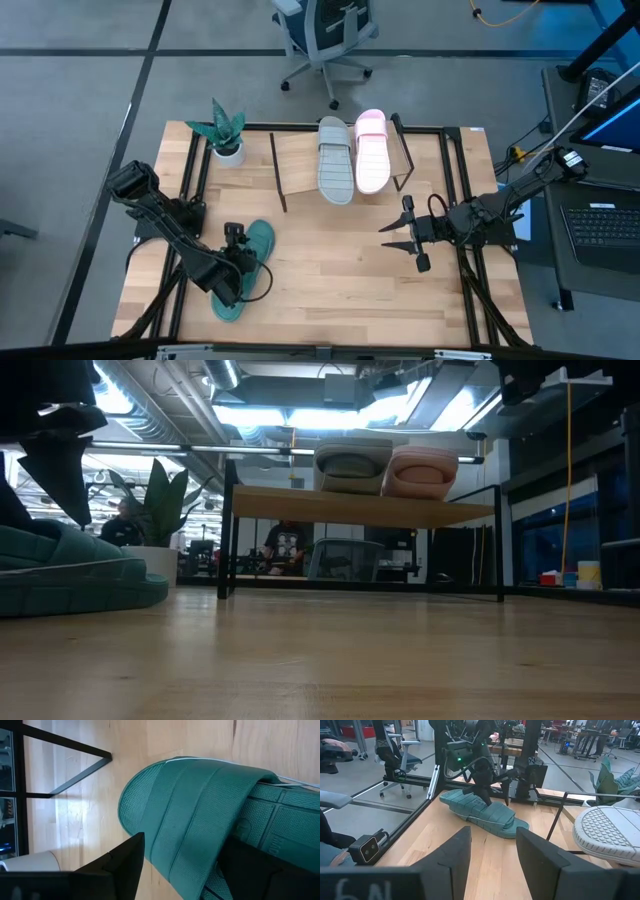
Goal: Pick and place slides into the shelf
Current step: Put the green pair of slides on the shelf
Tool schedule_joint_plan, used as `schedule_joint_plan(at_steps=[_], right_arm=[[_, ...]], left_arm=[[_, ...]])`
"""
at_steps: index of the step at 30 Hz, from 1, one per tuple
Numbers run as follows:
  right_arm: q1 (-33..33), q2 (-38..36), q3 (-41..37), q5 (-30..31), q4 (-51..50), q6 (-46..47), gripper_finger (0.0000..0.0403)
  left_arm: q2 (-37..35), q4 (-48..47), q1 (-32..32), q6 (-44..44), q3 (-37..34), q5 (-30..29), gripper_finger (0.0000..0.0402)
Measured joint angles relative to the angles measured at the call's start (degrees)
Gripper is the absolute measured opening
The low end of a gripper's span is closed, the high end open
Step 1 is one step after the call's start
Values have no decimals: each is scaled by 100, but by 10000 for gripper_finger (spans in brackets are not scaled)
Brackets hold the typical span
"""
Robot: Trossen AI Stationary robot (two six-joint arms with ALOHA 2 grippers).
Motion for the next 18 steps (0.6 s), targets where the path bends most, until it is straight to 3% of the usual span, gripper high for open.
schedule_joint_plan(at_steps=[18], right_arm=[[1, 192, 0, 0, 16, 17, 158]], left_arm=[[11, 81, 2, -4, -7, 245, 94]])
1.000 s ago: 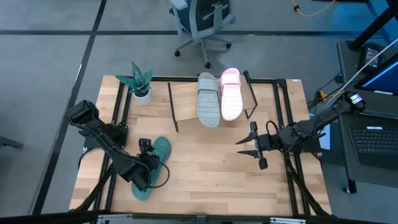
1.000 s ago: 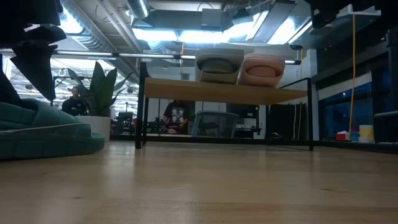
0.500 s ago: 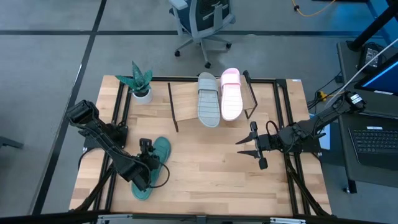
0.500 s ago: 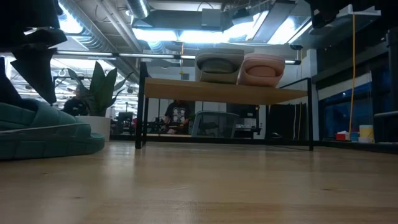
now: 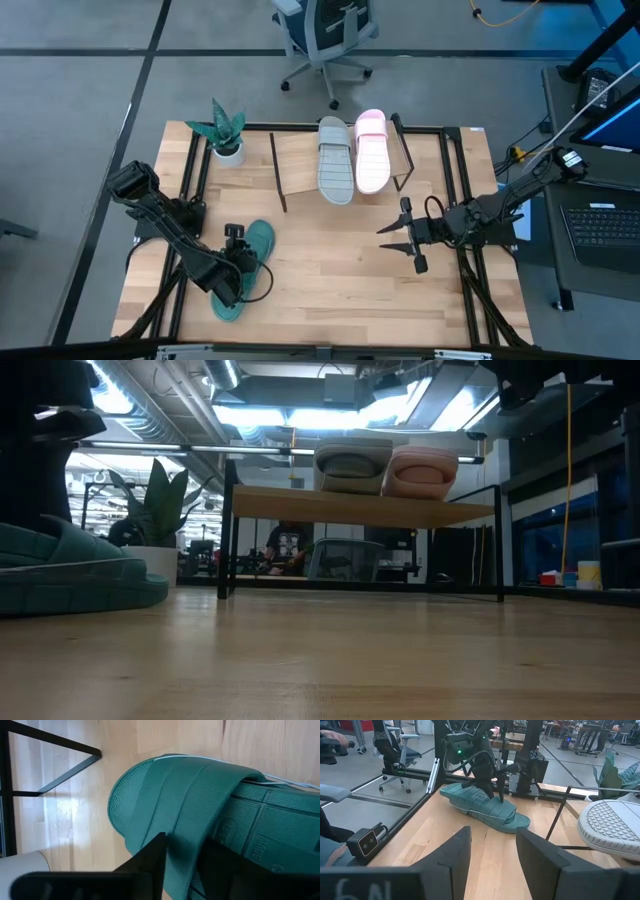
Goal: Pick and place slides into the shelf
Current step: Put the green pair of slides on the shelf
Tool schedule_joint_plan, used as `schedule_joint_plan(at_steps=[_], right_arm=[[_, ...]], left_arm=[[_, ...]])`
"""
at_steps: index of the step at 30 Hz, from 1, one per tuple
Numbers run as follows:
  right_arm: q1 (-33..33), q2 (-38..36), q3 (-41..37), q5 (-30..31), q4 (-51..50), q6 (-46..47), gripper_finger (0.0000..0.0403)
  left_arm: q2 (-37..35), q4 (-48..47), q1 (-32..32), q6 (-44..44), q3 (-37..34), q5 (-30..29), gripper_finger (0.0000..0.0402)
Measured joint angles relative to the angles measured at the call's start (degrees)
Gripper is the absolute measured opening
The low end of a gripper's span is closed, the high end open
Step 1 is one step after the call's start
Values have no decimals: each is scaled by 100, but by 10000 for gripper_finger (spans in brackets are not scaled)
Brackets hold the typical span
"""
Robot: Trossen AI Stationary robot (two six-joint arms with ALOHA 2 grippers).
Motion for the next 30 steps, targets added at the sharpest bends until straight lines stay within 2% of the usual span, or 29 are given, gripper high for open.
schedule_joint_plan(at_steps=[11, 24, 30], right_arm=[[0, 0, 0, 0, 43, -18, 158], [0, -2, 2, 0, 37, -129, 158], [0, -2, 0, 0, 34, -339, 158]], left_arm=[[2, -20, 9, 28, -9, 41, 9], [-47, -109, 125, 9, 451, 212, 7], [-66, -640, 215, 15, 945, 186, 4]])
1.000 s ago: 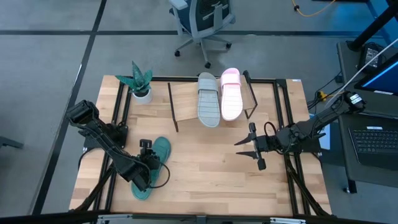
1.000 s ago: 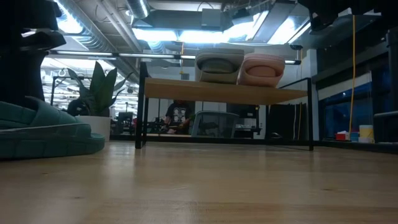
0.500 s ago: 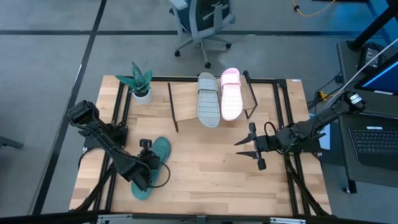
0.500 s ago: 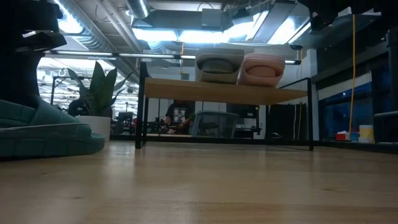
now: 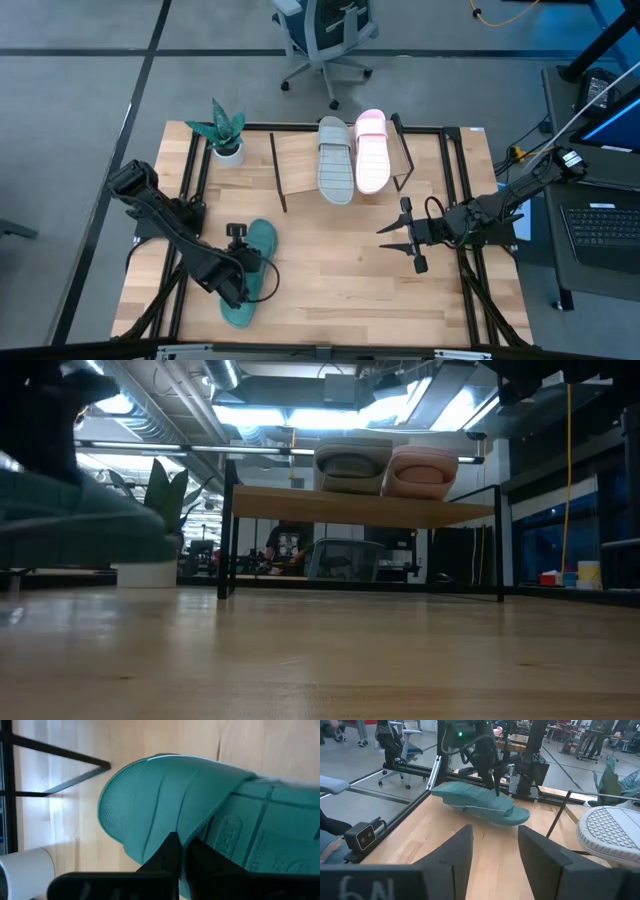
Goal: Pick and place slides into the shelf
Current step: Put the green pair of slides on the shelf
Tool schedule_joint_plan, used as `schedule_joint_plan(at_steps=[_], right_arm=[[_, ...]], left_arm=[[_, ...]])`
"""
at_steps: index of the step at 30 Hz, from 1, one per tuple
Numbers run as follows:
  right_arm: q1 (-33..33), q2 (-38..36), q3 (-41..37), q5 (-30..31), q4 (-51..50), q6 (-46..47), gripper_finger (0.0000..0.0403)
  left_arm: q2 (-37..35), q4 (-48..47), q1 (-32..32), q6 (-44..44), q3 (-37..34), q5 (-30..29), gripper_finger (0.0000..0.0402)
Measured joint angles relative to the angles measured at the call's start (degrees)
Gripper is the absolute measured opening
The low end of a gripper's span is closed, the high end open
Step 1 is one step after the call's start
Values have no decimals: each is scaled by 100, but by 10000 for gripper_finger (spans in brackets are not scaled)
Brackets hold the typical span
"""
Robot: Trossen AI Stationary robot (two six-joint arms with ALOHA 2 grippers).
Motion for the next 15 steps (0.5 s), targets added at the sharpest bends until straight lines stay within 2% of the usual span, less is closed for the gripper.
schedule_joint_plan(at_steps=[9, 15], right_arm=[[0, -2, 2, 1, -125, -43, 158], [0, -129, 2, 0, -314, 27, 158]], left_arm=[[-9, -116, 391, 852, 1155, -41, 4], [-11, -546, 728, 1380, 2053, -120, 3]])
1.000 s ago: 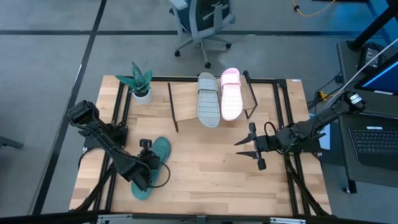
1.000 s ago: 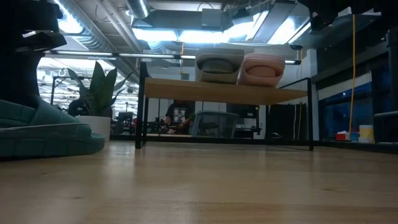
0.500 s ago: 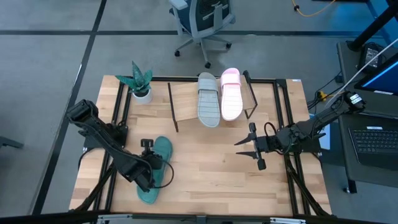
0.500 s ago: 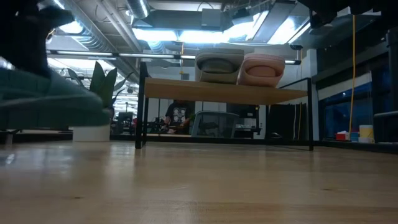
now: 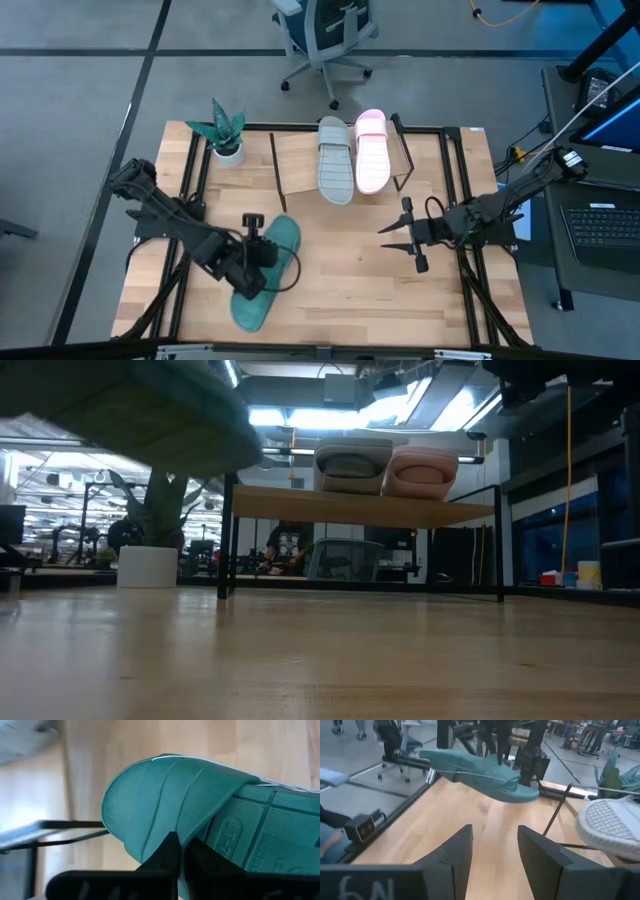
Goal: Pick and place slides into the shelf
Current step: Put the green pair of slides on the shelf
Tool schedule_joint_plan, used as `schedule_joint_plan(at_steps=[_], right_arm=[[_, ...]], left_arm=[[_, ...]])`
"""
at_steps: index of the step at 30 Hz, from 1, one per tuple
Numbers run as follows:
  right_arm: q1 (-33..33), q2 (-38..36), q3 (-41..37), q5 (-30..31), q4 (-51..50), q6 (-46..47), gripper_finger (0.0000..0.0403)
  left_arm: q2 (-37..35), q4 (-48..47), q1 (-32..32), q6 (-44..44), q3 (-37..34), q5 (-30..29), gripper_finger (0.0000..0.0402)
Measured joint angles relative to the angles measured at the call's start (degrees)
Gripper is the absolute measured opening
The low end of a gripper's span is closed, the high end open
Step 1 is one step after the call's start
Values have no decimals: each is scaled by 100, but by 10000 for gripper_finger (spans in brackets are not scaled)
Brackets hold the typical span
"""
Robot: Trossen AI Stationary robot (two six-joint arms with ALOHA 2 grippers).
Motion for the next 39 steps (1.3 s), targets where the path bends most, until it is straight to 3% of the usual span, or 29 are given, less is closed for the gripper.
schedule_joint_plan(at_steps=[9, 16, 27, 39], right_arm=[[0, -886, 0, -2, -876, -30, 158], [0, -964, 0, -2, -1287, -9, 158], [0, -969, 0, -2, -1290, -31, 158], [0, -966, 0, 0, -1432, -52, 158]], left_arm=[[-7, -559, 835, 289, 1125, -136, 3], [-7, -576, 1715, 914, 1707, -243, 3], [-11, -432, 3108, 1621, 2002, -269, 3], [-11, -174, 3900, 1905, 2048, 13, 3]])
